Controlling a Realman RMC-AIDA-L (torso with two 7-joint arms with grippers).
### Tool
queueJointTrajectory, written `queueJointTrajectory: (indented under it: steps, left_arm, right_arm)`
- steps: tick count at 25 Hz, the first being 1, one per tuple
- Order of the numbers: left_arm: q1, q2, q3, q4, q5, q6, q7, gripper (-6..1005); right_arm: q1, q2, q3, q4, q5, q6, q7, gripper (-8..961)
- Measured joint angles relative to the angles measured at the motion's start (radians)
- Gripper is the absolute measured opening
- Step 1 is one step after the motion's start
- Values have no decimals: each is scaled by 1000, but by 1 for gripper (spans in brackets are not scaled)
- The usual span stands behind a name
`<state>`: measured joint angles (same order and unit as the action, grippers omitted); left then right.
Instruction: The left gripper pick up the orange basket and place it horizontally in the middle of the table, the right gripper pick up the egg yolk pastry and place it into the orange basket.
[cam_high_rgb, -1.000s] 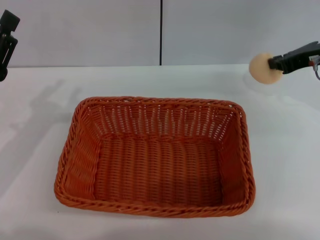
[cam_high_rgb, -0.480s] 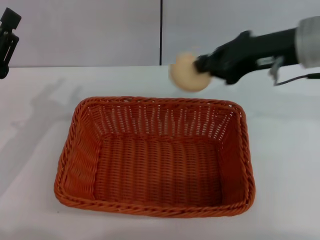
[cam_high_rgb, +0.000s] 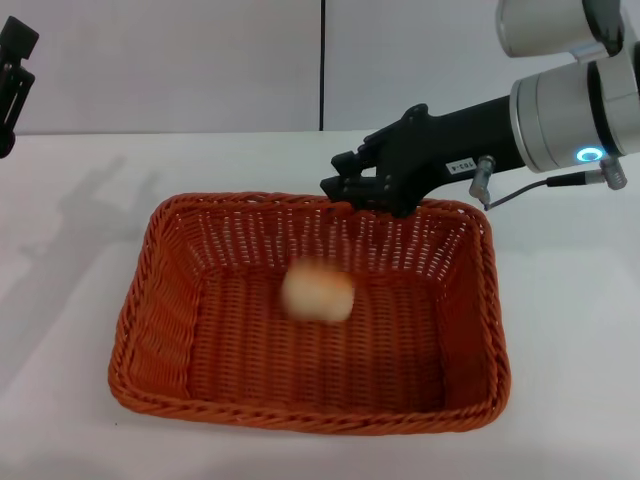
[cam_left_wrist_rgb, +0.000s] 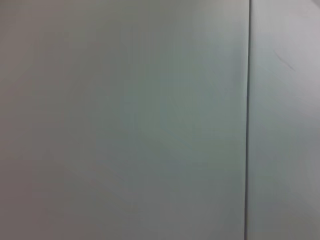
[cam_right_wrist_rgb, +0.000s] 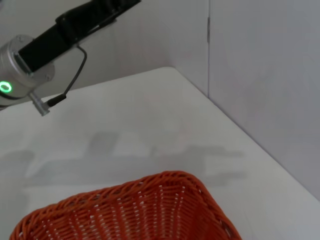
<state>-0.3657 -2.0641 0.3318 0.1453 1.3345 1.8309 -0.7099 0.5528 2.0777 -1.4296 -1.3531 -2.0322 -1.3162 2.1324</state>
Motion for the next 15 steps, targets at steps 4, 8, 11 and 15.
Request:
queueJointTrajectory:
  steps: [4,8,11,15]
  left_arm:
    - [0,1,-3,-1,0,-1,0,529]
    - [0,2,-10,-1,0,-3,0,529]
    - [0,3,-11,-1,0,-4,0,529]
    - [6,3,-39,-1,0,-4,0,529]
  right_arm:
    - [-16,0,12,-12,5,-1,-8,282]
    - [-57,2,49,-36,30,-2,-33,380]
    - [-121,3,112,-42,143,-5,-124,481]
    - [-289,2,244,45,538,-39,-471,598]
